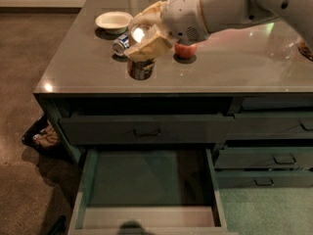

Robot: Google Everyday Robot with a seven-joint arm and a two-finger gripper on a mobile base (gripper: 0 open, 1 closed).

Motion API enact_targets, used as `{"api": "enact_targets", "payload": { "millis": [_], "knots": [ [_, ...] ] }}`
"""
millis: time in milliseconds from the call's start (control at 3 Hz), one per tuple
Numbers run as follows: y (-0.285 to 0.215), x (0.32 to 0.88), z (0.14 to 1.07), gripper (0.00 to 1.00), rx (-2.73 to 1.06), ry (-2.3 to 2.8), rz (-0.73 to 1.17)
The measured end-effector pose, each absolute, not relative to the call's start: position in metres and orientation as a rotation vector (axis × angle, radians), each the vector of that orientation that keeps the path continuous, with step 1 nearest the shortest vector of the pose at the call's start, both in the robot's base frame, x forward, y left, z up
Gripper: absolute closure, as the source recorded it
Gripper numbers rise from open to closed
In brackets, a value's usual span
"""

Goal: Pick orange can from middle drawer and place on counter

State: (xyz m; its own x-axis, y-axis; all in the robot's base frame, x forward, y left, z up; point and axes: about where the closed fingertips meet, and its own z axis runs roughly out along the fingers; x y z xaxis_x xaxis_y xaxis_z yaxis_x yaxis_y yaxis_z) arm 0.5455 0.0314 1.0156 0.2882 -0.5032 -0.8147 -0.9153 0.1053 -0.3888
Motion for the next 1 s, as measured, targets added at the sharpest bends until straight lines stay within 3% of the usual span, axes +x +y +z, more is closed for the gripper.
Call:
{"api": "enact_targets", "payload": {
  "millis": [333, 1000],
  "knots": [
    [0.034, 0.554, 1.017, 1.0, -1.552, 1.348, 0.514],
    [0.012, 0.633, 0.953, 1.0, -1.591, 1.573, 0.627]
  ]
}}
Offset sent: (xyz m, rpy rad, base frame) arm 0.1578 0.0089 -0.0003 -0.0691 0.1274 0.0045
